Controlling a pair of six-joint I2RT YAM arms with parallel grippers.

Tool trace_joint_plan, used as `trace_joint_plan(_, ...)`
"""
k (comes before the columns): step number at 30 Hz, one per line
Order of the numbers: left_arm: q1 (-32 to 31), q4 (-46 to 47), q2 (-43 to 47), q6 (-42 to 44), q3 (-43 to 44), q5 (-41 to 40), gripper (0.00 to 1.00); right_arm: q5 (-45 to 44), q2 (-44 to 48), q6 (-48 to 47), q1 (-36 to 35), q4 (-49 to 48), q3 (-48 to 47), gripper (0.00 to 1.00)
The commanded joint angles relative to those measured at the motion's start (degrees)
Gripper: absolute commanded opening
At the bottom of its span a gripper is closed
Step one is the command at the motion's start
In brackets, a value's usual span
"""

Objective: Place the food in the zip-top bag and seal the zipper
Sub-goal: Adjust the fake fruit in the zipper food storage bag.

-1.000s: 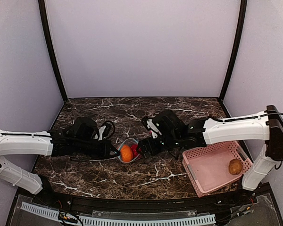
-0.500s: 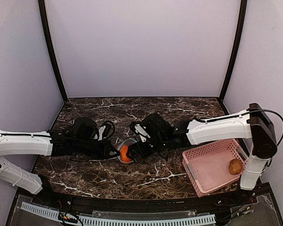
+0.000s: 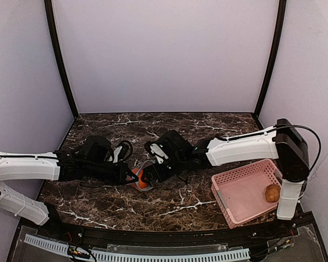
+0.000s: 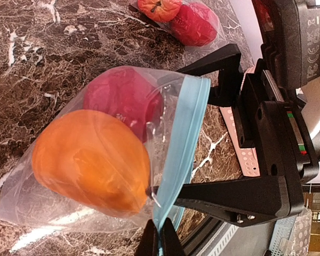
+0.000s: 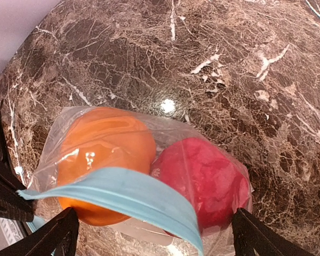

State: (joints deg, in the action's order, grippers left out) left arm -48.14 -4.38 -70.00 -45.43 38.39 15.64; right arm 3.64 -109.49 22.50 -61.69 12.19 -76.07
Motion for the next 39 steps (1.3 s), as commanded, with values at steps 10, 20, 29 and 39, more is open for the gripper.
trace_joint_plan(10,0.1,3.6,-1.5,-0.1,-0.2,4.3,0.01,1.2,-5.6,0.1,0.9,-0.8,-3.6,0.96)
trace_joint_plan(20,2.4,-3.2,4.9,1.5,-1.2,-2.2,0.01,-1.3,7.8,-0.4,1.0,-0.9,4.4,0.99)
trace_joint_plan(29,4.3,-7.6,3.6,5.8,1.5,2.5,0.01,3.1,21.2,-7.9,2.9,-10.7,21.8,0.94)
trace_joint_plan(39,5.5,-12.3,2.5,9.5,5.0,7.5,0.01,8.3,20.5,-20.1,4.7,-23.1,30.3,0.66)
